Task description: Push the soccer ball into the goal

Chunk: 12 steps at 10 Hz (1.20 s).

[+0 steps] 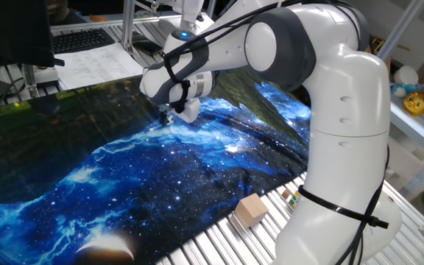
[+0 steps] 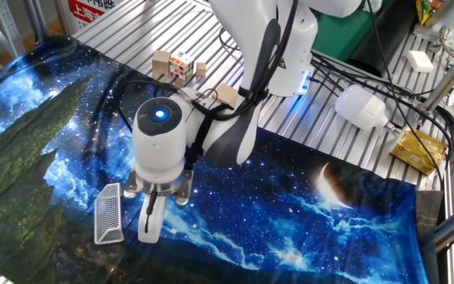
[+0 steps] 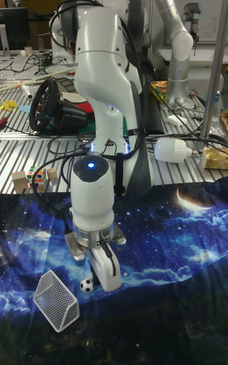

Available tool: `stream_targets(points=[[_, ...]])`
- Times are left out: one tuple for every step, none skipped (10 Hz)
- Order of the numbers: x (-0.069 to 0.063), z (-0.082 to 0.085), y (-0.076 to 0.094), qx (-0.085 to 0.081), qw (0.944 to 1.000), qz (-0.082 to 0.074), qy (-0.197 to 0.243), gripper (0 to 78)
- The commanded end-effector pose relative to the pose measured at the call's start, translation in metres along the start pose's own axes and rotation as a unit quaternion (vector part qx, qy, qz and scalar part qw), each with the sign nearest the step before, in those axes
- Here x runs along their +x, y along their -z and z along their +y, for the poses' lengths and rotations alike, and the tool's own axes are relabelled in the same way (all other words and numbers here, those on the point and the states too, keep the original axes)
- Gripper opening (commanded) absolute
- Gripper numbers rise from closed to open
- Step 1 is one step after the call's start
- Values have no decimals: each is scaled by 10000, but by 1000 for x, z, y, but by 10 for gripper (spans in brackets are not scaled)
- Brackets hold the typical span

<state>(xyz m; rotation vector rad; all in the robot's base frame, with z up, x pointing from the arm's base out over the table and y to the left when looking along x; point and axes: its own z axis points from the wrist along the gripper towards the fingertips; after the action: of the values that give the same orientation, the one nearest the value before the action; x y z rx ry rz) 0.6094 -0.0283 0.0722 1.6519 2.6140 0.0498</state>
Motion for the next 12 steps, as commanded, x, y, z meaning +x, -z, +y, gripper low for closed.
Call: stream_targets(points=[[-12,2,0,1,10000,-88,-25,0],[-14,1,-1,-9,9999,-99,71,0],[-16,1,-1,-15,9998,-126,125,0],[-17,1,-2,-15,9997,-153,169,0],[-19,1,-2,-19,9996,-189,210,0],[-26,2,0,-34,9994,-203,279,0],[-31,2,2,-29,9994,-211,277,0],[-34,2,3,-21,9994,-236,250,0],[-38,2,2,-12,9993,-300,228,0],[-41,2,0,-36,9991,-356,206,0],[-47,1,-3,-64,9989,-401,220,0],[-54,1,-6,-36,9984,-483,275,0]])
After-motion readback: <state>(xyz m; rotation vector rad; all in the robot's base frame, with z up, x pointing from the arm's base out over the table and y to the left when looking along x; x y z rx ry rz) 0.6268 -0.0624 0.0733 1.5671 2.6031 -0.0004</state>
